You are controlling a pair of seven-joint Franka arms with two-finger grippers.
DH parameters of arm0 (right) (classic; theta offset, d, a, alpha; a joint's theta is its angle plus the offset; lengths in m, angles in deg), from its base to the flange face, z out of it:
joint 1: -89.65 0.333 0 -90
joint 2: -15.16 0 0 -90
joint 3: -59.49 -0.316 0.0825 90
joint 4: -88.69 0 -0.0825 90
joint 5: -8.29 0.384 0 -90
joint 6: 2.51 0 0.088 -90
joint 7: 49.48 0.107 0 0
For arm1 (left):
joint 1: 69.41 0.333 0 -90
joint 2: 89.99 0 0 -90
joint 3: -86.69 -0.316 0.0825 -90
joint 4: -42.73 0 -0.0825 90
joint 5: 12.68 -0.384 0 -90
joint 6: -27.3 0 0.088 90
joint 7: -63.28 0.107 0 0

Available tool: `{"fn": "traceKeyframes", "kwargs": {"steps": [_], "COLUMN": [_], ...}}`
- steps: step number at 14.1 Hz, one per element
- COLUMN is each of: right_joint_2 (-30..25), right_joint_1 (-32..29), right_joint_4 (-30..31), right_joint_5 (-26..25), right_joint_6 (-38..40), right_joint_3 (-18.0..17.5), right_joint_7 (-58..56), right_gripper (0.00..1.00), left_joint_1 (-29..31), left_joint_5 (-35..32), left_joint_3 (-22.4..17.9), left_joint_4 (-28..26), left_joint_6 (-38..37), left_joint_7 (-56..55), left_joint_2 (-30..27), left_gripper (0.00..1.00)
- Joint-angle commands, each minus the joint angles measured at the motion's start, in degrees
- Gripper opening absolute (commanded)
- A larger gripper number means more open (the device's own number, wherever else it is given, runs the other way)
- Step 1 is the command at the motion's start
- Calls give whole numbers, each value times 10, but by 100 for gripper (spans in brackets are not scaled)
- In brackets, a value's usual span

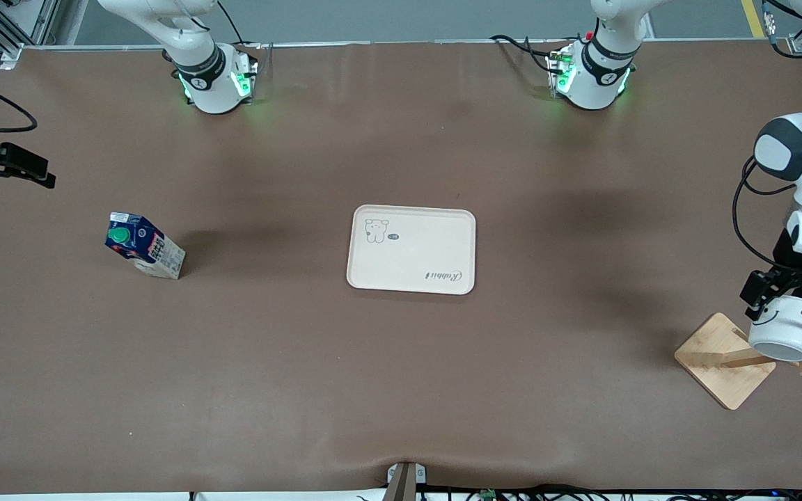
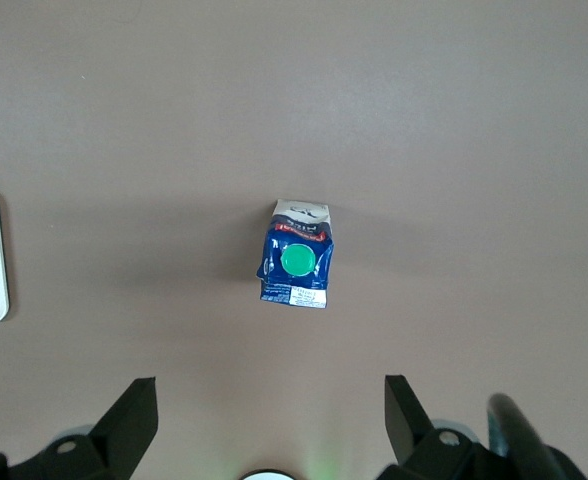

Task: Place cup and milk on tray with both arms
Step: 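Lift the mug off the stand while the right gripper reaches the milk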

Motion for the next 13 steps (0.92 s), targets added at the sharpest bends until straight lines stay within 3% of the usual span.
{"fn": "traceKeyframes", "kwargs": {"steps": [1,4,7,9,10,13], "right_joint_2": [4,4,9,67,70,88], "right_joint_1": [-8,-8,-7,3,1,-12], "right_joint_4": [-9,-9,-9,-13,-31,-39], "right_joint_5": [0,1,8,-5,-3,6], "right_joint_6": [7,7,-2,-9,-9,-11], "right_joint_3": [-6,-6,-6,-8,-8,-6], "right_joint_7": [4,4,0,-1,-4,-5], "right_gripper": [100,100,100,100,100,100], "left_joint_1": [1,0,0,0,0,1], "left_joint_5": [9,9,9,10,9,9], "left_joint_3": [8,9,18,29,32,44], "left_joint_4": [14,13,13,13,13,14], "left_joint_6": [4,4,3,2,1,-1], "left_joint_7": [5,5,2,-2,-2,-3], "left_joint_2": [13,14,14,10,8,2], "left_gripper": [67,41,28,11,3,0]}}
